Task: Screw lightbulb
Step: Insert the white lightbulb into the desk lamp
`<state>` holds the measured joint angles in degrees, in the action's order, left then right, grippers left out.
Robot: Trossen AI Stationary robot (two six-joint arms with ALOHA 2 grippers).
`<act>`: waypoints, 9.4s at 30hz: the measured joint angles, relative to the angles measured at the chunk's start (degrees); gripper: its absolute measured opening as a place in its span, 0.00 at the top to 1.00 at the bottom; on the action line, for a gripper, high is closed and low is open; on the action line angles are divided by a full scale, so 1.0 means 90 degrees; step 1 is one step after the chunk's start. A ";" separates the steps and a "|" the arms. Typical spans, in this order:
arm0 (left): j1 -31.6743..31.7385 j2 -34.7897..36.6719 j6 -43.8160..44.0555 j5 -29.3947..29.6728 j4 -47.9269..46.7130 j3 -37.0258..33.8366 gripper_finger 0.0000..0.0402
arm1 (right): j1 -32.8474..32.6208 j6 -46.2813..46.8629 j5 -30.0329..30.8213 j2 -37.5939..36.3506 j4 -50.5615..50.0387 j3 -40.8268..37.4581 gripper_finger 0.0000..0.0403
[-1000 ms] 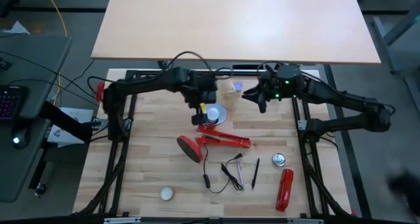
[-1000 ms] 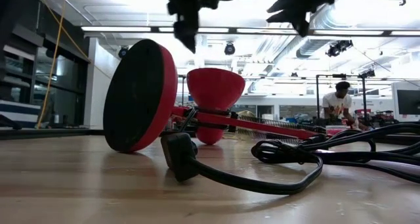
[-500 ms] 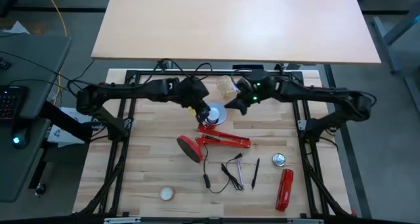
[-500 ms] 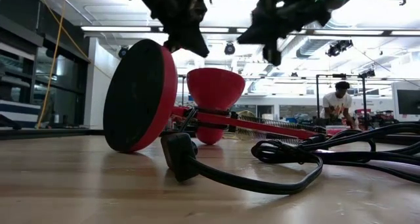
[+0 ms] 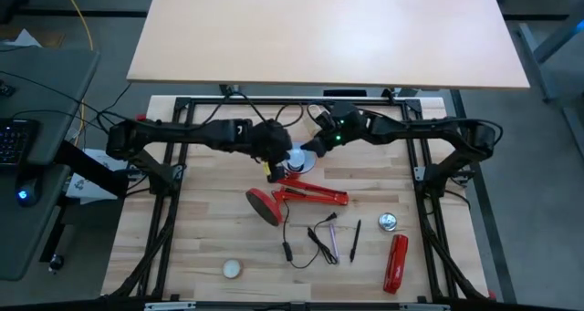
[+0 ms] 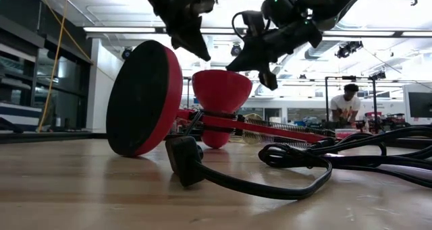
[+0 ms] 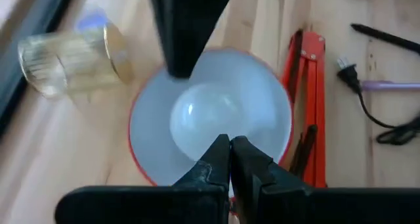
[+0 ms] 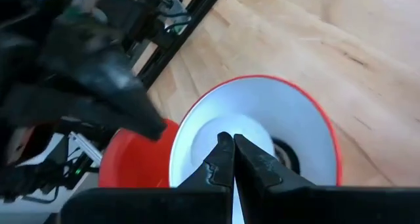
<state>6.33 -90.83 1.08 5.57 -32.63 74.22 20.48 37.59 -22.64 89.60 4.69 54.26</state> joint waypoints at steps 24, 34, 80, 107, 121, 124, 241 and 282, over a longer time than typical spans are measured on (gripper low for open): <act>-0.0085 -0.0665 0.0187 -0.0584 0.0577 -0.0005 1.00 | 0.0139 0.0730 -0.0011 0.0535 0.0696 0.0002 1.00; -0.0085 -0.0665 0.0096 -0.0462 0.0345 -0.0003 1.00 | 0.0135 0.0962 -0.0039 0.0806 0.1193 0.0000 1.00; 0.0257 -0.0837 -0.0148 0.0683 0.0389 -0.0013 1.00 | -0.0002 0.0983 0.0142 0.0394 -0.0191 -0.0007 1.00; 0.0700 0.0112 0.0686 -0.0138 0.0517 -0.0005 1.00 | 0.0744 0.0441 -0.0053 -0.0258 -0.0329 0.0002 1.00; -0.0169 -0.0612 0.1022 0.0008 0.0827 -0.0003 1.00 | 0.0666 0.0685 -0.0593 0.0649 0.0958 0.0005 1.00; -0.0087 -0.0664 0.1048 0.0081 0.0842 -0.0006 1.00 | 0.0616 0.0749 -0.0609 0.0700 0.1100 0.0005 1.00; 0.2312 0.0280 0.0306 -0.1427 0.0085 -0.0192 1.00 | -0.0712 0.1143 0.0715 -0.0059 0.0910 0.0007 1.00; 0.2401 0.0088 0.1672 -0.2427 0.0373 -0.1340 1.00 | -0.1035 -0.0156 0.3735 -0.0091 -0.5745 0.2882 1.00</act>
<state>27.93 -90.04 16.13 -16.28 -29.27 62.16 11.17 36.18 10.98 88.79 -47.02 80.20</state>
